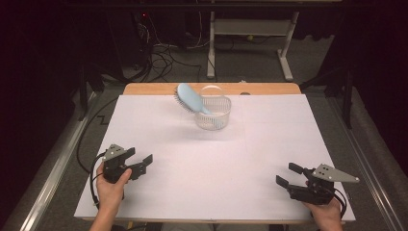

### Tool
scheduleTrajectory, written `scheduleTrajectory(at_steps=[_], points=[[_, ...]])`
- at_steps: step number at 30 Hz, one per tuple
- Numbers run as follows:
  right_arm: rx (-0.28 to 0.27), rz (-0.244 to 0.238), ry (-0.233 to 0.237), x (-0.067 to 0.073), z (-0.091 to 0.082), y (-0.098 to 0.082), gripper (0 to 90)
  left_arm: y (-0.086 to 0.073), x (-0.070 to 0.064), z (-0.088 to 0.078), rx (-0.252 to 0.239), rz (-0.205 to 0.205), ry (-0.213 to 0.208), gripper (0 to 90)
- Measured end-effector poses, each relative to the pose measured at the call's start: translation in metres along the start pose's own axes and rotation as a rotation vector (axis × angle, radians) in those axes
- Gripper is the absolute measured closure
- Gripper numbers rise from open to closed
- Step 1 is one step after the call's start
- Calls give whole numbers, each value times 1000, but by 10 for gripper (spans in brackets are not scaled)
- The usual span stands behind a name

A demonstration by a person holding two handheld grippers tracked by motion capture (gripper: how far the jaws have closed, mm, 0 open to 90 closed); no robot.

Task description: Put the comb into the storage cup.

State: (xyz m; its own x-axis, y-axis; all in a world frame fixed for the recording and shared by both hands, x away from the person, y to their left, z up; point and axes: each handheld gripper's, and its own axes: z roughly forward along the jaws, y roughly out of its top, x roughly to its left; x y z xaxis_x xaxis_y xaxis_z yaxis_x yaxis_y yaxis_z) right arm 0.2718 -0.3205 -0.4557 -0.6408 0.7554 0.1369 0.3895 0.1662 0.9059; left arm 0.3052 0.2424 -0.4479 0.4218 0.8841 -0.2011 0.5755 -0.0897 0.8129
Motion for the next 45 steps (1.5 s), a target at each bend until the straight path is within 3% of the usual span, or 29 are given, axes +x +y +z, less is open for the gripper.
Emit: scheduleTrajectory(at_steps=[45], points=[[-2, 3, -1, 0, 0, 0, 261, -23, -3, -4, -19, 11, 7, 232]])
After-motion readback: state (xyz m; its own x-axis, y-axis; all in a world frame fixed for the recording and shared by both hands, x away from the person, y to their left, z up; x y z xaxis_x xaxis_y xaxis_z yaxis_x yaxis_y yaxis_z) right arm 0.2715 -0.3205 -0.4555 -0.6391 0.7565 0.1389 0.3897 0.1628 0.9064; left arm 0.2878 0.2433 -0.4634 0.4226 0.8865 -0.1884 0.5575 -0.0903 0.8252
